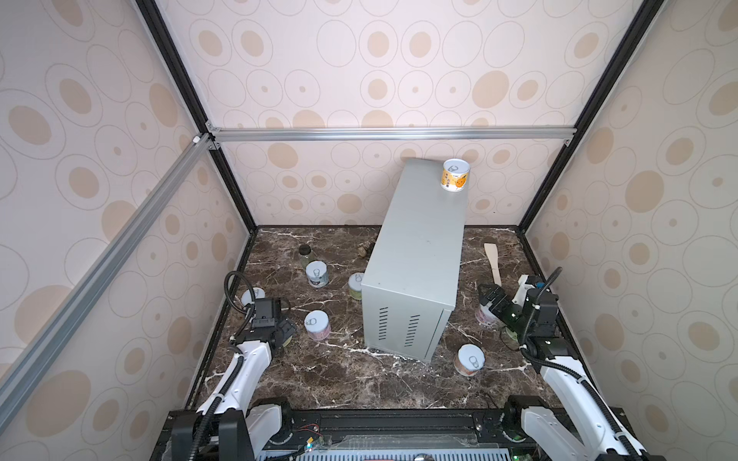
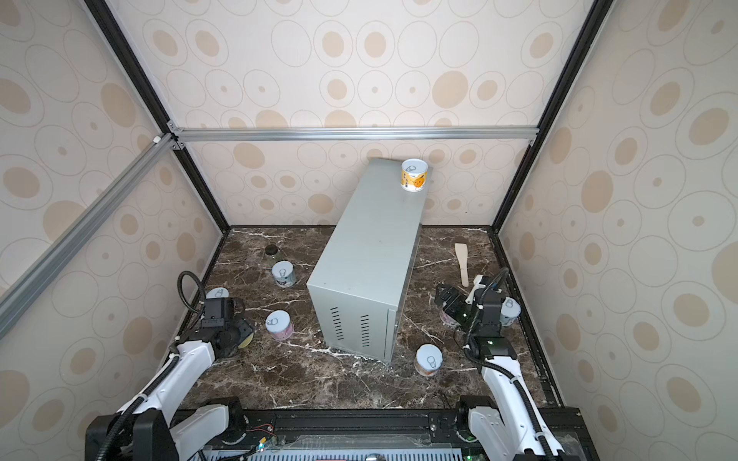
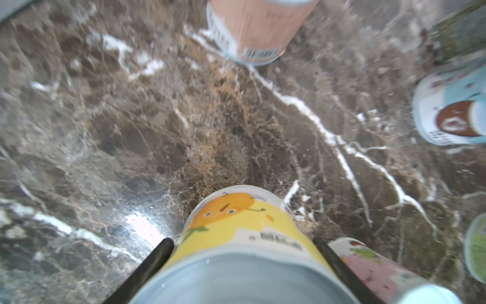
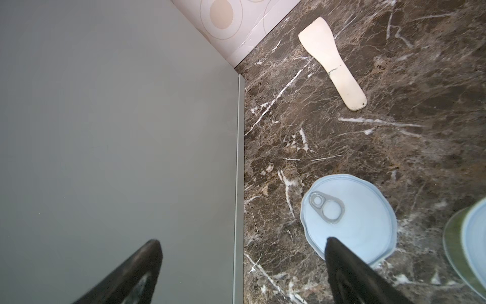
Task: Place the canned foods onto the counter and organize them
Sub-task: 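Lift the yellow can with the left gripper and swing it toward the box, then carry the yellow can with the left gripper up over the grey box top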
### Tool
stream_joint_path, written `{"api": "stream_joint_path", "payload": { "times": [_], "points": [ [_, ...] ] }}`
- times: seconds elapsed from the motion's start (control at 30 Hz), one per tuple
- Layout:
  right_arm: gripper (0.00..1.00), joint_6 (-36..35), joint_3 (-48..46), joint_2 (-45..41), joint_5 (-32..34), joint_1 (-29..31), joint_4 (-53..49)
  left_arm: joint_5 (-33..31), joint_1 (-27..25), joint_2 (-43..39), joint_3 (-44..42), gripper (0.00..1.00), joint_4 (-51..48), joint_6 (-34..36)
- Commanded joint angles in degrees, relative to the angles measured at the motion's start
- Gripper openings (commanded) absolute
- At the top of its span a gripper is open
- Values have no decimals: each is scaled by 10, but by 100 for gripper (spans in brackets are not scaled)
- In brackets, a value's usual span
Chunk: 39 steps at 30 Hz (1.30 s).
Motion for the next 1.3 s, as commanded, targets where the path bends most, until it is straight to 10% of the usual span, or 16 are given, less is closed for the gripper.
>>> {"api": "stream_joint_path", "payload": {
  "times": [0.0, 0.57, 1.27],
  "points": [
    [99, -6, -4, -12, -2, 2, -3, -17, -1, -32, 67, 64, -8, 58],
    [99, -14, -3, 0, -16, 2, 7, 112, -14, -7, 301, 60, -50, 226],
    [99, -29, -3, 23, -18, 2, 8, 54, -248, 259, 765, 60, -194, 298]
  ]
}}
